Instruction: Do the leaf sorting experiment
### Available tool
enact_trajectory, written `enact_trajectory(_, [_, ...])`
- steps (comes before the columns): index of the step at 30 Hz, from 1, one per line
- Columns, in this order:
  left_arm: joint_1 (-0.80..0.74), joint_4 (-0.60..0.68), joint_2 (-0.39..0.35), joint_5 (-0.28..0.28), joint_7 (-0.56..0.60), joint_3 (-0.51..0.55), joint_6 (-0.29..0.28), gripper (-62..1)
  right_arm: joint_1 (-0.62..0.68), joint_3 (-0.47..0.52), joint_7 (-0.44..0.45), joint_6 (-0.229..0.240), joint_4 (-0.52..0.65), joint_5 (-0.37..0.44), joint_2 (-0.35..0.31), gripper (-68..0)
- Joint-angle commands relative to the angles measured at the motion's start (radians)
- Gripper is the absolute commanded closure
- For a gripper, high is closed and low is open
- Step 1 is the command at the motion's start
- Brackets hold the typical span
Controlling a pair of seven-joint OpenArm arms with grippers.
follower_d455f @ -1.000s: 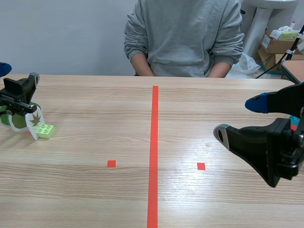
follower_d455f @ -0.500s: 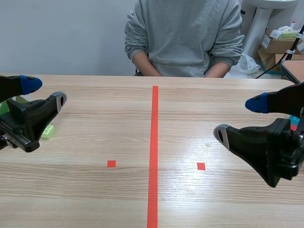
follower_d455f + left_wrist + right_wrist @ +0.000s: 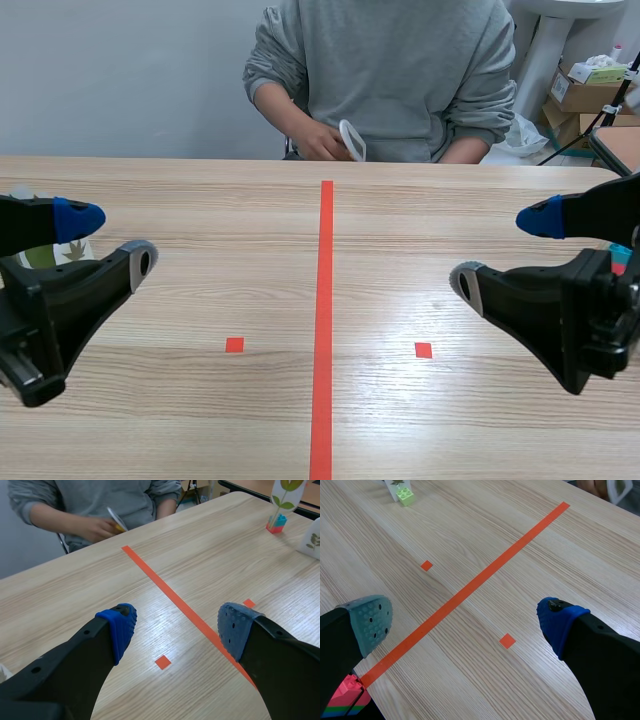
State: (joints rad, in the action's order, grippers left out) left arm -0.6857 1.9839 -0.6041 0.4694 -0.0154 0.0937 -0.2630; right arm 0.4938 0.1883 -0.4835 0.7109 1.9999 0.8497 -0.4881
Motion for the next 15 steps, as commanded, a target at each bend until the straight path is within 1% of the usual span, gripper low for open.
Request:
enact_trajectory(1, [-0.016, 0.031, -0.008, 0.007, 0.01, 0.01, 0.001, -40.5, -0.009, 0.014, 0.01, -0.005, 0.001, 0.01, -0.005, -59.1])
enact_trajectory(3, [-0.035, 0.048, -0.013, 0.007, 0.0, 0.018, 0.002, -45.3, -0.009, 0.014, 0.009, -0.005, 0.001, 0.01, -0.005, -59.1])
enact_trajectory(5, [-0.047, 0.06, -0.014, 0.007, -0.01, 0.029, 0.002, -48.7, -0.009, 0.014, 0.007, -0.005, 0.001, 0.01, -0.005, -59.1])
enact_trajectory(8, [-0.051, 0.067, -0.014, 0.01, -0.035, 0.04, 0.001, -52.3, -0.009, 0.014, 0.007, -0.005, 0.001, 0.011, -0.005, -59.1])
enact_trajectory(13, [-0.051, 0.067, -0.014, 0.01, -0.046, 0.043, 0.001, -58.7, -0.009, 0.014, 0.007, -0.005, 0.001, 0.01, -0.005, -59.1])
enact_trajectory(15, [-0.051, 0.067, -0.014, 0.01, -0.046, 0.043, 0.001, -60.3, -0.009, 0.014, 0.007, -0.005, 0.001, 0.01, -0.005, -59.1])
